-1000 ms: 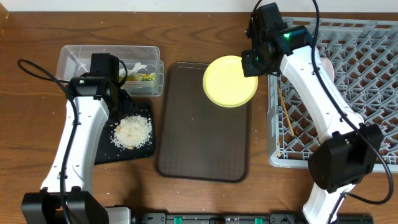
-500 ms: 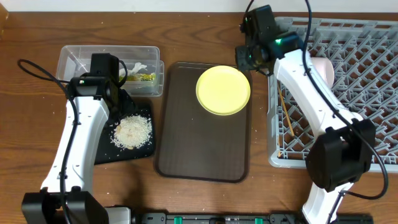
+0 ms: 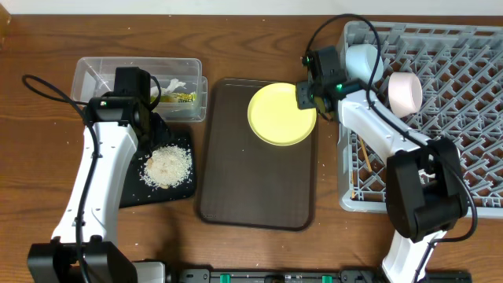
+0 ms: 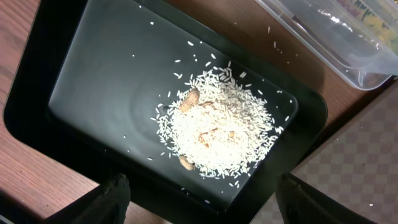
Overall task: Sort waste into correct bins and load items into the dishwasher rack
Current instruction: 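Regrip the yellow plate rim with the right gripper near the rack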
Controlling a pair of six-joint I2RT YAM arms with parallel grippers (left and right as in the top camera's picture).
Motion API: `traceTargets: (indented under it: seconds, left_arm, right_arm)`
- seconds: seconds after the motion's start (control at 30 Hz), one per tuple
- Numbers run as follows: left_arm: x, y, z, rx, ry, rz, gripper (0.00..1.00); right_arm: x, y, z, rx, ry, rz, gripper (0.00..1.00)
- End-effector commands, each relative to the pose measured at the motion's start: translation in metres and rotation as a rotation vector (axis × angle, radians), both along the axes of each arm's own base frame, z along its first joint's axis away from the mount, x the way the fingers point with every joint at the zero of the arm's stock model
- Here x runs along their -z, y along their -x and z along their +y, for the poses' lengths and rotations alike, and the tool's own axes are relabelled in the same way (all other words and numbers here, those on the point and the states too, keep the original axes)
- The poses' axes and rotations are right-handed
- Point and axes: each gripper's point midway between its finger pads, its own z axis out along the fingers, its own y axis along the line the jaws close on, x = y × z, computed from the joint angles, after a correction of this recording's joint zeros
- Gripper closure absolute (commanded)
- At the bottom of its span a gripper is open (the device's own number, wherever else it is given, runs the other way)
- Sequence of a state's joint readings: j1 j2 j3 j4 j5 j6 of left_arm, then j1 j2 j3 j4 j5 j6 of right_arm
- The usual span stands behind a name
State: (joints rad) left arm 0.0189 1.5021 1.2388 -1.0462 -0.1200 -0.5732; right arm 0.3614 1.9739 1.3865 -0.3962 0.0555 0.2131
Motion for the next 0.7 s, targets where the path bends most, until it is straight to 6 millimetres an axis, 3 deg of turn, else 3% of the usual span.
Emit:
traceTargets:
  seconds: [0.0,0.53,0.67]
  left_arm:
    - [-0.002,-0.001,0.005,-0.012,-0.018,-0.004,0.23]
    - [-0.002,-0.001,0.005,-0.012,-0.018,-0.004,0.23]
    - [-0.002,-0.001,0.005,-0.012,-0.018,-0.004,0.23]
  right_arm:
    - [0.016,0.005,-0.004,0.014,0.019,0.005,0.51]
    - [0.043,0.027,-0.007,0.002,0.036,0.062,0.51]
    - [0.05,0.036,0.002,-0.026,0.024,0.081,0.51]
